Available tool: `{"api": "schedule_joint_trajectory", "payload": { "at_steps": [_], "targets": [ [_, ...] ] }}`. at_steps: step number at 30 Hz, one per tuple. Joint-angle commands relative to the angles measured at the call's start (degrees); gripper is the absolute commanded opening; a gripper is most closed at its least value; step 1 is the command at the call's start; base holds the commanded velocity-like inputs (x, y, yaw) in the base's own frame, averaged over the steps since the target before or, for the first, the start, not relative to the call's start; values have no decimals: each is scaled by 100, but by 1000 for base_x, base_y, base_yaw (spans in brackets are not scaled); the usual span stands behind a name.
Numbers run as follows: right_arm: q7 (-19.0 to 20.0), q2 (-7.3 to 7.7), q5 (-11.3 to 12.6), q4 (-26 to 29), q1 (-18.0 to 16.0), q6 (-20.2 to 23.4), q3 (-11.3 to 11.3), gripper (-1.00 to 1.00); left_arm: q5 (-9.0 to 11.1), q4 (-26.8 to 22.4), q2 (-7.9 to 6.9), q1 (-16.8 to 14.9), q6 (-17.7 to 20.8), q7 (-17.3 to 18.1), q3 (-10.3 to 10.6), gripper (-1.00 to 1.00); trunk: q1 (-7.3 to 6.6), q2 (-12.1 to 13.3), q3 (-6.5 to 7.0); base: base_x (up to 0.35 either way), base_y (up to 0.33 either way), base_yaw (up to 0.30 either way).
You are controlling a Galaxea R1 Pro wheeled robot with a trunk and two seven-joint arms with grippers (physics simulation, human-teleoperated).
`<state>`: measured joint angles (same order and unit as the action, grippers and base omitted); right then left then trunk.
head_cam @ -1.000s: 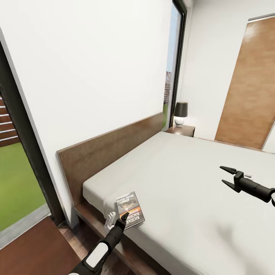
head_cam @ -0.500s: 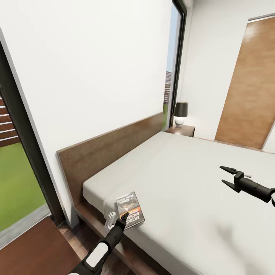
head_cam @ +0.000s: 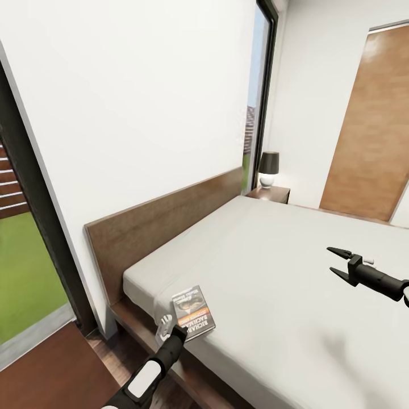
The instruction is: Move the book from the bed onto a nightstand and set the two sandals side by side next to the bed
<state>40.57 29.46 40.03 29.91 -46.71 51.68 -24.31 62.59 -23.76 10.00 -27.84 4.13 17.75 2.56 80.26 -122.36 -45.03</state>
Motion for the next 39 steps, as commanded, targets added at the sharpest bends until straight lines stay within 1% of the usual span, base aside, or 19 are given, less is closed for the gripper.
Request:
{"api": "schedule_joint_trajectory", "payload": {
  "at_steps": [1,13,39],
  "targets": [
    [21,-1,-21,-2,-5,27,-21,100,49,3,0,-2,26,14,-1,-100,-1,-2,-6,0,0,0],
    [21,-1,-21,-1,-5,27,-21,100,43,-2,0,-2,27,26,7,-100,-1,-2,-6,0,0,0],
    [19,-1,-21,-2,-5,27,-21,100,43,-15,0,-2,64,27,25,-100,-572,1040,461,0,0,0]
  ]
}}
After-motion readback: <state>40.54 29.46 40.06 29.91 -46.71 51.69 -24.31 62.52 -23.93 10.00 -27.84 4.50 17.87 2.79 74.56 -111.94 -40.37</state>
